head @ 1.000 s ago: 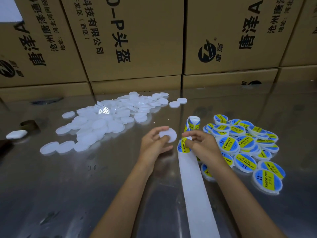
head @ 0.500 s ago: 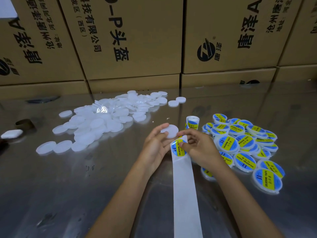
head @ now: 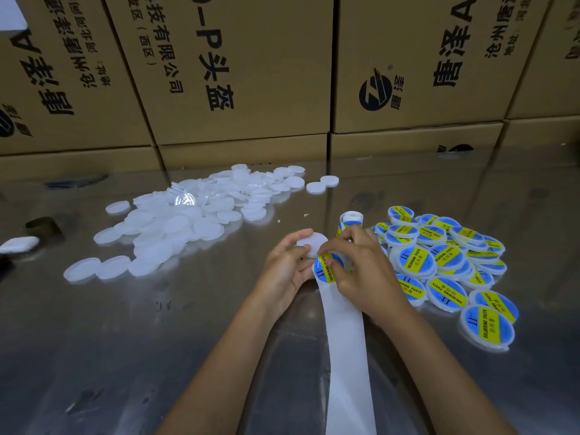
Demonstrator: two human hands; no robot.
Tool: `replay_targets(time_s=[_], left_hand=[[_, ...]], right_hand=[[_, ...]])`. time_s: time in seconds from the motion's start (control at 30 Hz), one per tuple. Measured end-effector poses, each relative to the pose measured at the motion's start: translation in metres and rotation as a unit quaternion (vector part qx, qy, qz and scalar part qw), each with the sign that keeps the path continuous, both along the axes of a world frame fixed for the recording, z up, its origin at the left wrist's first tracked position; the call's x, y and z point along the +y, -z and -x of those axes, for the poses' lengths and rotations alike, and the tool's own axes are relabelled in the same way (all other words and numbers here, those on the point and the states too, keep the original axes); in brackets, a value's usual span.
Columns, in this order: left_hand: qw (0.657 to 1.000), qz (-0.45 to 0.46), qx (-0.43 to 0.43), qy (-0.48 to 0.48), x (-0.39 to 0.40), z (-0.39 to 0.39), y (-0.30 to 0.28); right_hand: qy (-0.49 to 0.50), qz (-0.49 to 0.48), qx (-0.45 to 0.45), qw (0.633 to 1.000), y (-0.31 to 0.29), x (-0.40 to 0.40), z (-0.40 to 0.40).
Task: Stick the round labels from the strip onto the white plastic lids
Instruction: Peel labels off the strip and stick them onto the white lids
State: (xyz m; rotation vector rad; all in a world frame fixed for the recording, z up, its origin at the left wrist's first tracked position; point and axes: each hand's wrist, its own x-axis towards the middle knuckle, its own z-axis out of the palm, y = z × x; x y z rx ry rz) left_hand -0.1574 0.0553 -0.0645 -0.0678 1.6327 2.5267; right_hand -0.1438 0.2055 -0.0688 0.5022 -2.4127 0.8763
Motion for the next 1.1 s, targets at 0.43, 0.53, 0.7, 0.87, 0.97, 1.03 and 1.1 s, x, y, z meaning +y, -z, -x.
replay_targets(time_s=[0.43,0.53,0.7,0.87,0.97,1.03,1.1], left_hand=[[0.994,0.102,0.031,-0.001,0.003,-0.005,-0.002],[0.989,0.138,0.05,-0.004,0.004,-0.006,-0.003],[0.975,0.205,0.085,-0.01,0.005,-0.01,-0.006],[0.974,0.194,0.106,-0.042,0.002,-0.009,-0.011],[0.983,0.153,0.094,-0.025,0.002,-0.012,-0.013],[0.988,0.13,0.081,-0.002,0.004,-0.014,-0.014],[0.99,0.111,0.08,0.021,0.007,-0.015,-0.016]], right_hand=[[-0.124,0.39,-0.169,0.897,-0.025,-0.001,-0.011],[-0.102,0.426,-0.184,0.88,-0.025,0.0,-0.01],[-0.095,0.436,-0.196,0.873,-0.023,-0.003,-0.009],[-0.115,0.447,-0.185,0.867,-0.025,-0.005,-0.009],[-0.117,0.434,-0.157,0.88,-0.023,-0.006,-0.008],[-0.114,0.417,-0.131,0.892,-0.021,-0.008,-0.008],[-0.104,0.393,-0.109,0.907,-0.019,-0.009,-0.008]])
